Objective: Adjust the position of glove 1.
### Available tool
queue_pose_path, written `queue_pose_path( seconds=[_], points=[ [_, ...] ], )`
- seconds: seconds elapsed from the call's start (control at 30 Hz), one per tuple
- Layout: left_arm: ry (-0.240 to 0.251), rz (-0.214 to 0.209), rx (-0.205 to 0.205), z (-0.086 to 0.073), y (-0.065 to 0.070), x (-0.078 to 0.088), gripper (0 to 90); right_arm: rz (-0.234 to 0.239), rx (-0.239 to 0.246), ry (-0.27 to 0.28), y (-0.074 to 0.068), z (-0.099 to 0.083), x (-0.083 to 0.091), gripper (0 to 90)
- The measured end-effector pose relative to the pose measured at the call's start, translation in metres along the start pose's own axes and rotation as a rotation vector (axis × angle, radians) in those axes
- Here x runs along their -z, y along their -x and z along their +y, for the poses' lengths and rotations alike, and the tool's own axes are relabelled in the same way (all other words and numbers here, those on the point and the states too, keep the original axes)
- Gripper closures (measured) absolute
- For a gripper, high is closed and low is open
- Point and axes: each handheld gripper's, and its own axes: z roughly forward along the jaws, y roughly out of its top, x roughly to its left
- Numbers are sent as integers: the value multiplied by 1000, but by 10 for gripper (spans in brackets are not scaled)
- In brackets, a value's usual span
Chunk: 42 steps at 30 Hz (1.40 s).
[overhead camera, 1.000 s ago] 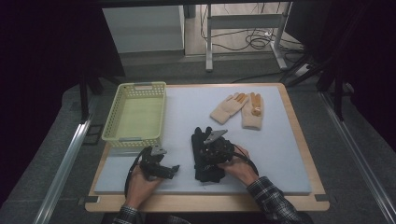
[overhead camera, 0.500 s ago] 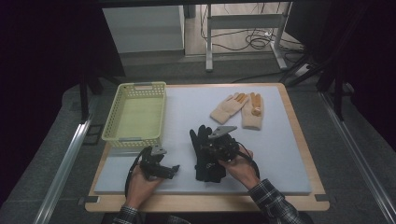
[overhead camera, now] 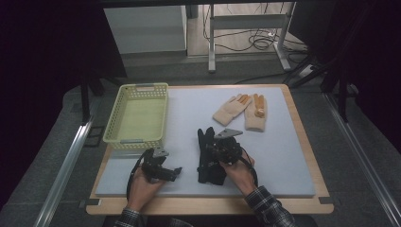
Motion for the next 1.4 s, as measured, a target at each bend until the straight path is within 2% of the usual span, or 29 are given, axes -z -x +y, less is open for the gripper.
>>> queue_pose_path(
  seconds=[0.07,0.13,0.23,0.3,0.37,0.47,0.57,0.7,0.87,1.1,1.23,1.4],
  points=[
    [0,0,0,0,0,0,28,-7,4,-7,3,-6,-5,610],
    [0,0,0,0,0,0,28,3,16,-4,7,-7,0,506],
    [1,0,2,0,0,0,28,7,28,18,13,-7,15,487],
    [2,0,2,0,0,0,28,10,42,23,18,-9,28,532],
    [3,1,4,0,0,0,28,21,39,8,24,-15,39,644],
    [0,0,-1,0,0,0,28,41,47,-30,32,-31,50,760],
    [0,0,-1,0,0,0,28,59,45,-62,36,-50,56,811],
    [2,1,-1,0,0,0,28,76,54,-81,34,-65,57,812],
    [2,1,-1,0,0,0,28,123,73,-95,20,-74,53,804],
    [2,1,-1,0,0,0,28,173,88,-47,6,-65,61,797],
    [2,1,-1,0,0,0,28,204,100,-54,-3,-64,55,779],
    [0,0,-1,0,0,0,28,180,131,-62,-7,-68,50,665]
  ],
)
